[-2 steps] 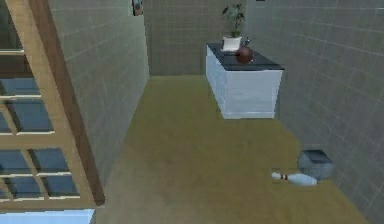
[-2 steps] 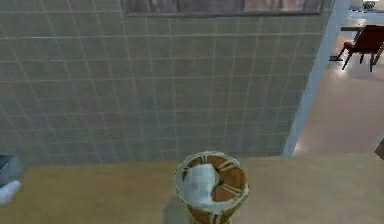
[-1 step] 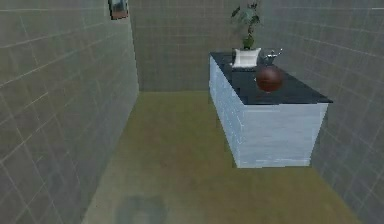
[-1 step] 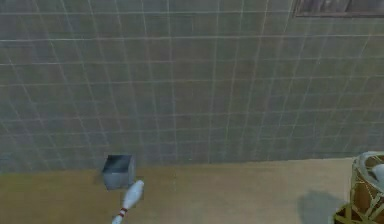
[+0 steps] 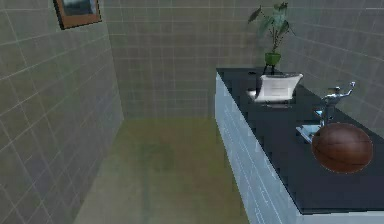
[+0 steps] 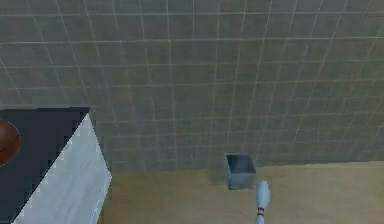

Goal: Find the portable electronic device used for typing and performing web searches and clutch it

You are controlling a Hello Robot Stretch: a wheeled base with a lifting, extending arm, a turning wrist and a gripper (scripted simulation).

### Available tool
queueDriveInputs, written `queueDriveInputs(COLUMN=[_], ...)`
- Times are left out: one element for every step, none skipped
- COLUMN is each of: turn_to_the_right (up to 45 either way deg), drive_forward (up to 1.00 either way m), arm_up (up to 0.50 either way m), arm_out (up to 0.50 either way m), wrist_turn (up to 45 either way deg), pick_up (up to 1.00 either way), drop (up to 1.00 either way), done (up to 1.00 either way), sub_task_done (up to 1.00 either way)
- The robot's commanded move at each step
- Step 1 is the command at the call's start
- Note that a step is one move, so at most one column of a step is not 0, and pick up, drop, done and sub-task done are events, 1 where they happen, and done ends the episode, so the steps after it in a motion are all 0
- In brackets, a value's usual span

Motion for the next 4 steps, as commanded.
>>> queueDriveInputs(turn_to_the_right=[0.0, -45.0, -45.0, -45.0], drive_forward=[0.65, 0.0, 0.0, 0.0], arm_up=[0.0, 0.0, 0.0, 0.0], arm_out=[0.0, 0.0, 0.0, 0.0], wrist_turn=[0.0, 0.0, 0.0, 0.0], pick_up=[0.0, 0.0, 0.0, 0.0], drop=[0.0, 0.0, 0.0, 0.0], done=[0.0, 0.0, 0.0, 0.0], sub_task_done=[0.0, 0.0, 0.0, 0.0])
